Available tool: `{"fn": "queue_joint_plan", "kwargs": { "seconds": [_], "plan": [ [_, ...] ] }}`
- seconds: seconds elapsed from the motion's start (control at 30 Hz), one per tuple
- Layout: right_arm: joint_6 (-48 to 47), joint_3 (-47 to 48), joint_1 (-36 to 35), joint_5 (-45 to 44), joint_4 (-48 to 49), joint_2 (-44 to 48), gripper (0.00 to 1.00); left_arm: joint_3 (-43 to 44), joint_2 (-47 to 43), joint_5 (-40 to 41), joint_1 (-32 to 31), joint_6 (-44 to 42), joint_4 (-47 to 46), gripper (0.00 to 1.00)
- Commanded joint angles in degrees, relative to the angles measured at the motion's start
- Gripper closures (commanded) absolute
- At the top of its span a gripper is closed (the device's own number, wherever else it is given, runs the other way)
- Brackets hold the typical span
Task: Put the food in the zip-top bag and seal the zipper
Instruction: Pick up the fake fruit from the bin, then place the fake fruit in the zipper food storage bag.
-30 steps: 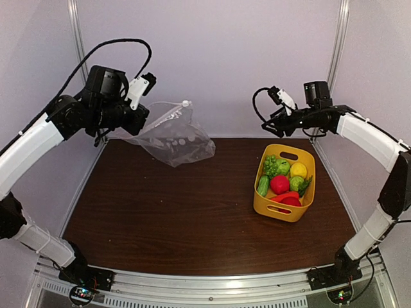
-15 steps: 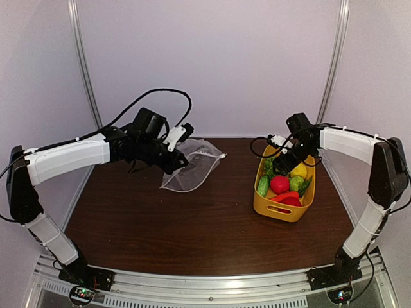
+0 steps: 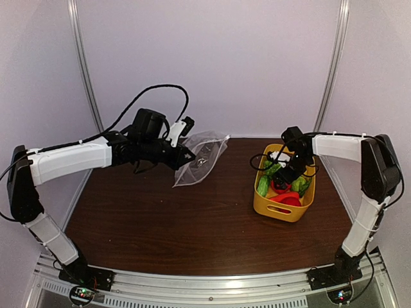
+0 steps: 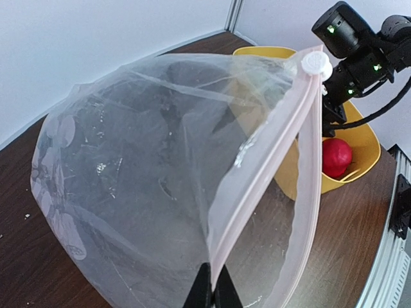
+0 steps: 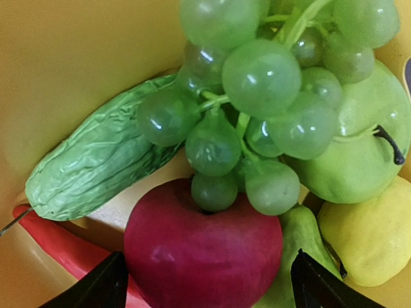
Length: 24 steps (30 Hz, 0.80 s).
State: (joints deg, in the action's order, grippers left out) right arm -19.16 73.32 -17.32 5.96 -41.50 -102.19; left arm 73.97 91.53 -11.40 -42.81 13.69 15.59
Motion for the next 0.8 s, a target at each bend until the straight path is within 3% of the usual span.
{"fn": "queue_joint_plan", "kwargs": {
  "seconds": [0.0, 0.13, 0.27, 0.53, 0.77],
  "plan": [
    [0.79, -0.85, -0.08, 0.48, 0.57, -2.42, 0.19, -1.15, 0.02, -2.2, -0.08, 3.29, -4.88, 1.0],
    [0.79, -0.12, -0.08, 1.93, -0.46, -1.12, 0.39, -2.06, -0.04, -3.58, -0.08, 5.77, -6.38, 1.0],
    [-0.25, 0.37, -0.08, 1.78, -3.37, 5.56, 0.49, -2.56, -0.18, -4.58, -0.08, 7.53, -7.58, 1.0],
    [-4.95, 5.45, -3.86, 20.55, -8.77, 21.28, 0.53, -1.84, 0.81, -5.29, -0.59, 11.2, -9.88, 1.0],
    [-4.89, 13.2, -16.85, 30.99, -4.91, 21.57, 0.51, 1.96, 2.72, -5.9, -2.3, 14.25, -10.31, 1.0]
  ]
}}
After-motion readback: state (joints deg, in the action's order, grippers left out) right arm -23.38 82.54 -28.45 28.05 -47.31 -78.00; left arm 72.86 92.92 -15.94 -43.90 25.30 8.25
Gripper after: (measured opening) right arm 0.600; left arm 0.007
